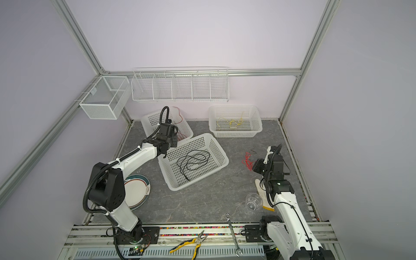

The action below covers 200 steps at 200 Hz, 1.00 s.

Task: Untangle the cables
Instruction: 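Carry the red strand with the left gripper over the farthest basket, then open the left gripper to drop the red cable into the farthest basket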

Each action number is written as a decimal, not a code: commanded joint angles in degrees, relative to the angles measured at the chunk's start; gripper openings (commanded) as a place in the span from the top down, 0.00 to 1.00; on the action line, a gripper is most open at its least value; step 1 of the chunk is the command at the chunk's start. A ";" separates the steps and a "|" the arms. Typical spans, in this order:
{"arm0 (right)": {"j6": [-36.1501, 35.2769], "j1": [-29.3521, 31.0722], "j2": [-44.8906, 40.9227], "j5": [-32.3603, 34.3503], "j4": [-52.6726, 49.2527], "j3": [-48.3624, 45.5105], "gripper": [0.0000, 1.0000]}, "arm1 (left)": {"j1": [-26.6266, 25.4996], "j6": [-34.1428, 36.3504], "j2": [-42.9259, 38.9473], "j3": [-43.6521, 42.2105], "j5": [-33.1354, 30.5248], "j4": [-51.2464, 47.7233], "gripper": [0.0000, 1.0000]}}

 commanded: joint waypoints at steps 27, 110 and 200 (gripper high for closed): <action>0.07 1.15 0.24 -4.51 -2.07 1.74 0.94 | 2.67 -4.39 3.20 3.23 2.11 -6.69 1.00; -0.64 2.13 0.80 -7.35 -2.53 3.36 0.94 | 4.84 -5.74 1.10 1.17 4.53 -6.68 0.62; -3.92 3.16 -0.43 -10.15 -5.24 6.39 0.94 | 4.80 -4.19 -8.11 -2.79 9.31 -3.95 0.01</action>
